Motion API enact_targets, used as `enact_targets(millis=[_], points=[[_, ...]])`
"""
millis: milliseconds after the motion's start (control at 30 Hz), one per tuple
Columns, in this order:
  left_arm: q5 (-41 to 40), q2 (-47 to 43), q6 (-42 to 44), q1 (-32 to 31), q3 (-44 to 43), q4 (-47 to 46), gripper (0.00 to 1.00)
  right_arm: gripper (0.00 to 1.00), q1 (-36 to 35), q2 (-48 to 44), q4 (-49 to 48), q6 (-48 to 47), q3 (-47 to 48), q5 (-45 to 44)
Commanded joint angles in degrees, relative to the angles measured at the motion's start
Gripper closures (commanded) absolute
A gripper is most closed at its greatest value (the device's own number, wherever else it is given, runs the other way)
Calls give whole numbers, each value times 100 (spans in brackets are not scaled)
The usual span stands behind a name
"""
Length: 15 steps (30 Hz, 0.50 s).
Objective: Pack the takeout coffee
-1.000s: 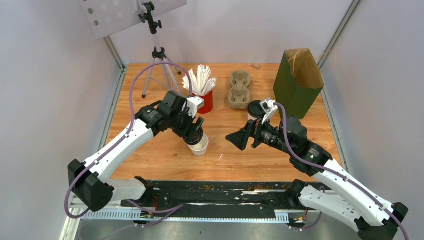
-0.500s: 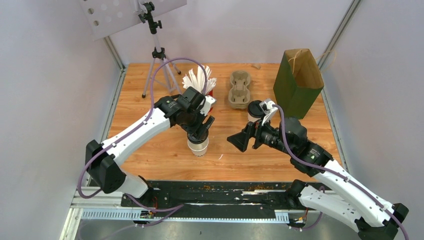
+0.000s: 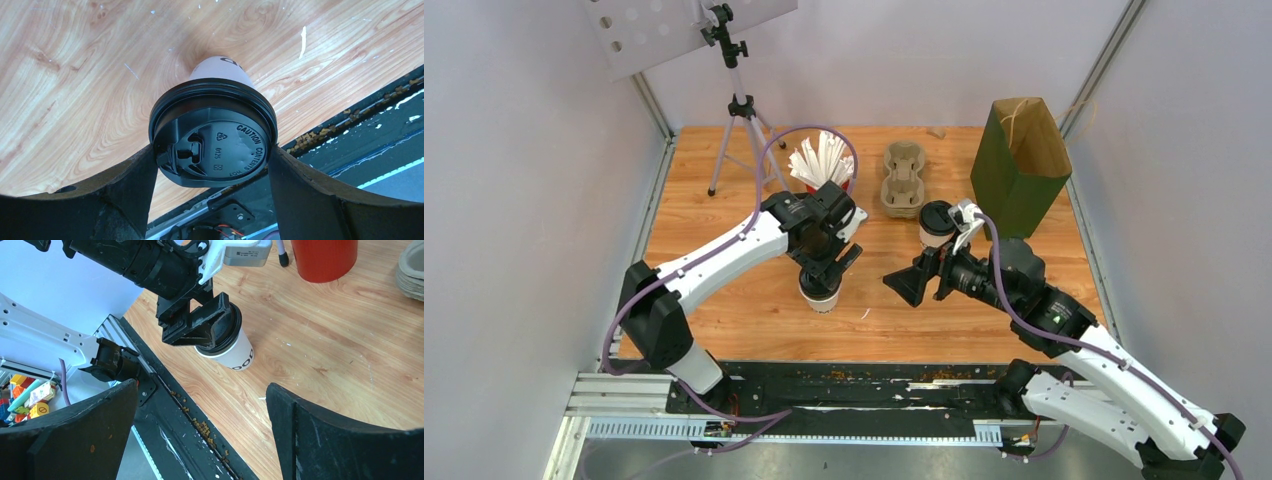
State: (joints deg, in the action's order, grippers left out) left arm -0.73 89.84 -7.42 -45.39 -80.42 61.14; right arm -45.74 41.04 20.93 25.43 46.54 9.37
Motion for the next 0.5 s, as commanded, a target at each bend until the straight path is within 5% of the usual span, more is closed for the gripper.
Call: enact_targets(millis=[0, 467], points=[[-142, 142, -45, -86, -299, 194, 21, 0, -23, -177, 105, -176, 215, -152], [-125, 414, -55, -189, -444, 451, 20, 0, -23, -342, 291, -236, 163, -278]])
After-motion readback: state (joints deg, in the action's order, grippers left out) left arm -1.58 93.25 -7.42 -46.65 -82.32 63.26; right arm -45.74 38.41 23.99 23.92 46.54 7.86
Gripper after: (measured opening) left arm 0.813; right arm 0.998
